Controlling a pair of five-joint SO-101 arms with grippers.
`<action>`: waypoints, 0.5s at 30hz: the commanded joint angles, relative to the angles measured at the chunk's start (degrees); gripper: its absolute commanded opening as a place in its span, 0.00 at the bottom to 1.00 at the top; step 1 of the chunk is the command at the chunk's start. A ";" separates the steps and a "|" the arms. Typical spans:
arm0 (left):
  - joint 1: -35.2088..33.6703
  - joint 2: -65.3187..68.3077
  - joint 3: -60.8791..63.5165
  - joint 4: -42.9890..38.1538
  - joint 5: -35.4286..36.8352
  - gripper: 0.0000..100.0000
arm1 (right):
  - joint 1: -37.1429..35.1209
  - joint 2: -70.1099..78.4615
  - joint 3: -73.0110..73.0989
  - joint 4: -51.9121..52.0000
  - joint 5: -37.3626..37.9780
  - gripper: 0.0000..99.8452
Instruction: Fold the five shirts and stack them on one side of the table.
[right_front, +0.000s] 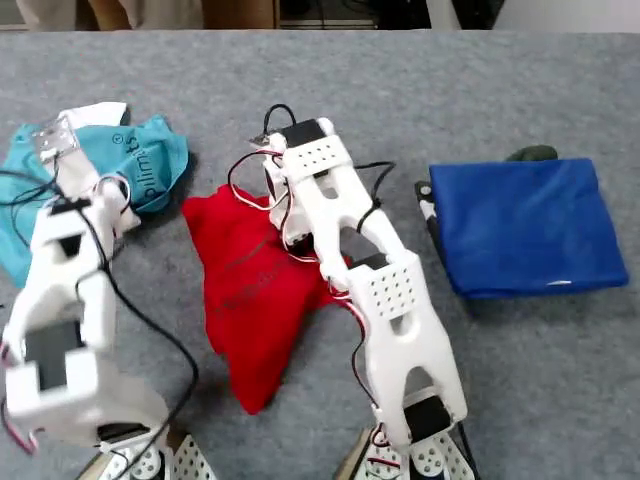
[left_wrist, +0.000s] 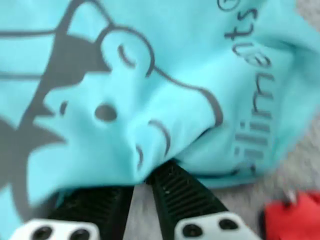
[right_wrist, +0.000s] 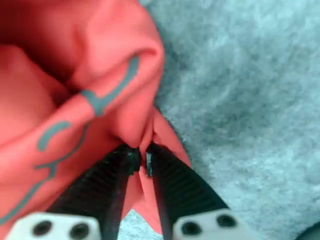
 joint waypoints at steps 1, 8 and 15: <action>-1.58 10.42 -14.86 1.85 -0.18 0.02 | 1.54 -0.22 1.98 0.88 0.26 0.01; -12.31 23.16 -41.49 10.81 11.69 0.02 | 1.10 -0.04 2.24 0.88 0.26 0.01; -19.78 35.82 -61.71 19.43 13.80 0.02 | 1.01 -0.04 1.89 0.88 0.44 0.01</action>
